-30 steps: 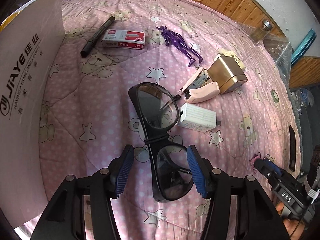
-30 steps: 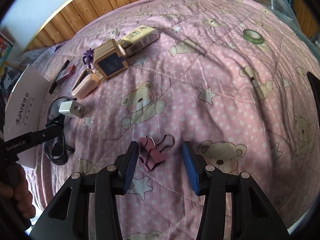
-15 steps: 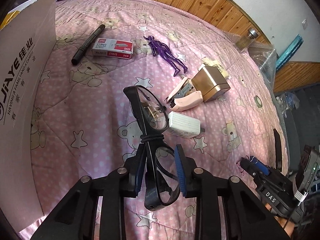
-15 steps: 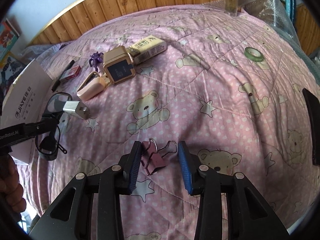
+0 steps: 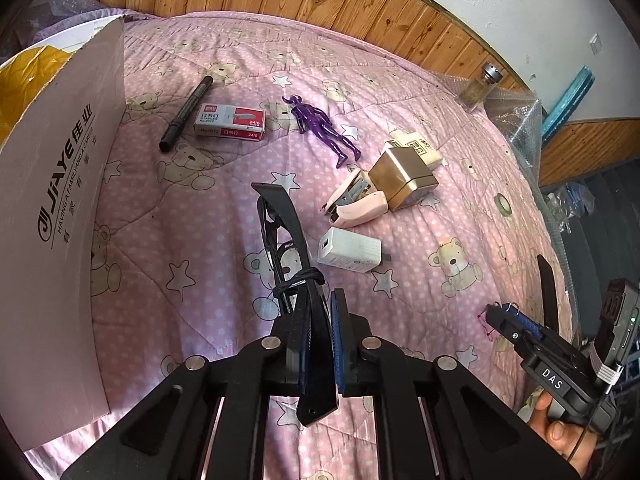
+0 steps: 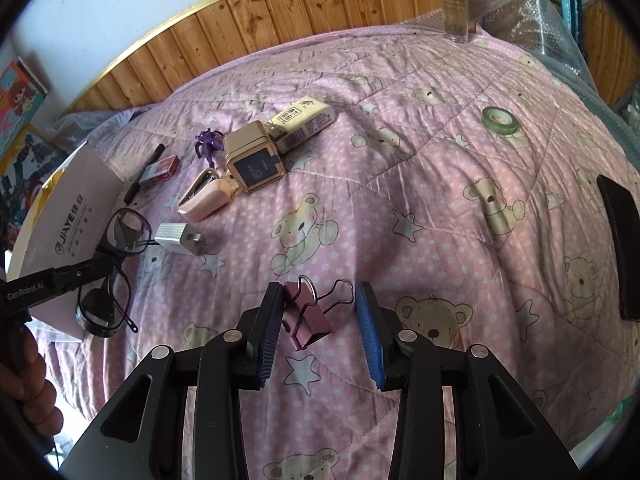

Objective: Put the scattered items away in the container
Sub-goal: 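Close the left tool on the glasses while the right tool grasps the pink binder clip, then carry the glasses in the left tool and the clip in the right tool over the white box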

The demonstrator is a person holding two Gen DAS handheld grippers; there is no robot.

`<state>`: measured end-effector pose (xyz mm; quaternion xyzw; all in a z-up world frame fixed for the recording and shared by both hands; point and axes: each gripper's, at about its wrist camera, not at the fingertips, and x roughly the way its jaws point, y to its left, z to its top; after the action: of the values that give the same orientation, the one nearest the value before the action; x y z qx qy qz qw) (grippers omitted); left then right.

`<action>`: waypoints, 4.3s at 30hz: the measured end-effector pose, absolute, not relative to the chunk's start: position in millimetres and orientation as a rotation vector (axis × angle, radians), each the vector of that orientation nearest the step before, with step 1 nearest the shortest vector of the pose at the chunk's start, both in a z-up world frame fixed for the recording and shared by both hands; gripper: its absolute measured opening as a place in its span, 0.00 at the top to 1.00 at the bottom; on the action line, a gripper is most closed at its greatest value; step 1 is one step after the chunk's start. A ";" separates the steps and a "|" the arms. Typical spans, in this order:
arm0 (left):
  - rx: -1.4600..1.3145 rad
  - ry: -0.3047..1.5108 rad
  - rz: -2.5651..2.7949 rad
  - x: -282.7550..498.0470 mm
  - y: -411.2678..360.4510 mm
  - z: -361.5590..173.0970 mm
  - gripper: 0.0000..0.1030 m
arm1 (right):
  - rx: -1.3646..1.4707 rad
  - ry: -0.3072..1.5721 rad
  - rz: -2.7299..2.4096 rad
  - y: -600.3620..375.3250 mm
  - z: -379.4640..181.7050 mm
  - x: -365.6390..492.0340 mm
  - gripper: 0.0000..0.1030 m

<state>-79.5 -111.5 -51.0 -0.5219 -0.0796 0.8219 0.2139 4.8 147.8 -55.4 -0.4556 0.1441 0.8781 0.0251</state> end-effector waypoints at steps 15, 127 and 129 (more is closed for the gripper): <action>-1.420 -0.167 2.295 -76.8 -105.5 -46.4 0.91 | -1.520 0.488 2.689 143.2 -82.6 -5.4 0.76; -1.093 -0.268 2.585 -47.6 -268.4 92.6 0.91 | -1.408 0.034 3.220 -115.9 84.4 -33.8 0.74; -1.094 -0.274 2.593 -49.1 -274.5 92.7 0.91 | -1.410 0.025 3.234 -123.7 87.4 -37.1 0.74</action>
<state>-49.1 -274.5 92.7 -0.3820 -0.0957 0.9058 0.1564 -37.1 -123.7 87.4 -0.3922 0.0068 0.8996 -0.1918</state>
